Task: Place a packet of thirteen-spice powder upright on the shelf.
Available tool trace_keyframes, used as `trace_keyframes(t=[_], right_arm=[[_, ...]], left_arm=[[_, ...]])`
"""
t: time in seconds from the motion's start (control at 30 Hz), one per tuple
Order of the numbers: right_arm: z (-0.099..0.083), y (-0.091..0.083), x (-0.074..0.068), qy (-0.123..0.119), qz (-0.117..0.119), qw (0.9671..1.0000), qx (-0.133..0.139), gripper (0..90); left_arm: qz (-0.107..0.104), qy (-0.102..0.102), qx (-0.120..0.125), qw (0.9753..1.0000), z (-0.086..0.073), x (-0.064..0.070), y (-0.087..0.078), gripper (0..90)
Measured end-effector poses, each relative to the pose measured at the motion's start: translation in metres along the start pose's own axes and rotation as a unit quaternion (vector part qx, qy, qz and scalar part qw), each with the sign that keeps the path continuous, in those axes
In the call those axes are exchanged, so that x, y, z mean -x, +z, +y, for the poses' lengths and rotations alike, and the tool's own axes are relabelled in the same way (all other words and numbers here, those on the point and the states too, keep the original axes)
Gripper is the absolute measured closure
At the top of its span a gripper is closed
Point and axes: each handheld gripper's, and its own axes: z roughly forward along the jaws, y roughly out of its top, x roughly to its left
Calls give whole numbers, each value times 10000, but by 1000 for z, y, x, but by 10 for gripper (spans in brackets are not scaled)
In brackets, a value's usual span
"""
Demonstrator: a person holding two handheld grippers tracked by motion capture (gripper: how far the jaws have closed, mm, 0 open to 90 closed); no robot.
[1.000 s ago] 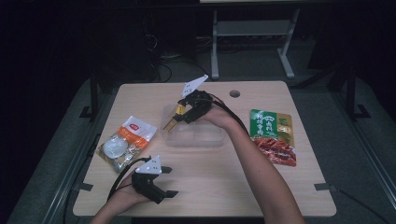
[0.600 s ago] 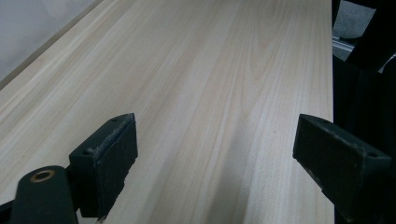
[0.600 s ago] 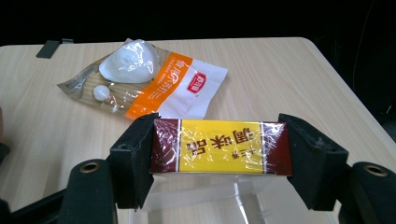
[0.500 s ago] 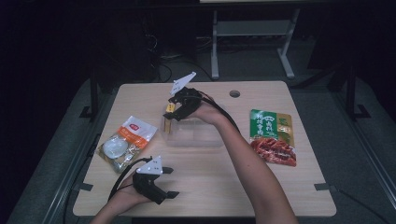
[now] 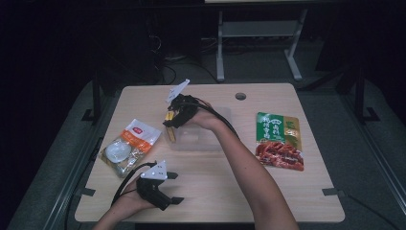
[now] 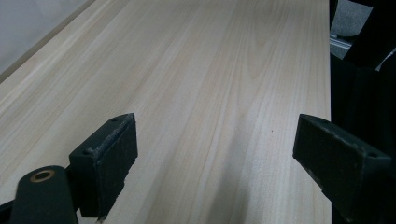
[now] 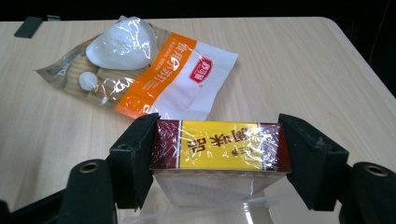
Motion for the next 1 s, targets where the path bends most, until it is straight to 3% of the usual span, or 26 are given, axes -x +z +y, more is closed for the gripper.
trace_keyframes(t=[0.3, 0.47, 0.6, 0.77, 0.83, 0.9, 1.0], right_arm=[[-2, -4, 3, 270, 49, 9996, 104, 255], [-4, -21, 2, 536, 21, 9981, 290, 213], [-10, -37, -2, 607, -62, 9974, 389, 204], [-23, -55, -10, 809, -185, 9960, 330, 207], [-29, -62, -12, 728, -222, 9966, 322, 208], [-33, -68, -17, 830, -234, 9958, 325, 207], [-40, -75, -22, 795, -322, 9959, 275, 207]], left_arm=[[-1, 2, -11, 10000, 0, 0, 1, 134], [4, -13, -21, 10000, -1, 0, 1, 133], [16, -50, -33, 10000, -2, -2, 0, 134], [59, -68, -28, 10000, -3, -4, -1, 134], [62, -76, -32, 9999, -4, -4, -1, 134], [78, -122, 4, 9999, -4, -5, -1, 134], [96, -125, -27, 9999, -5, -6, -2, 134]])
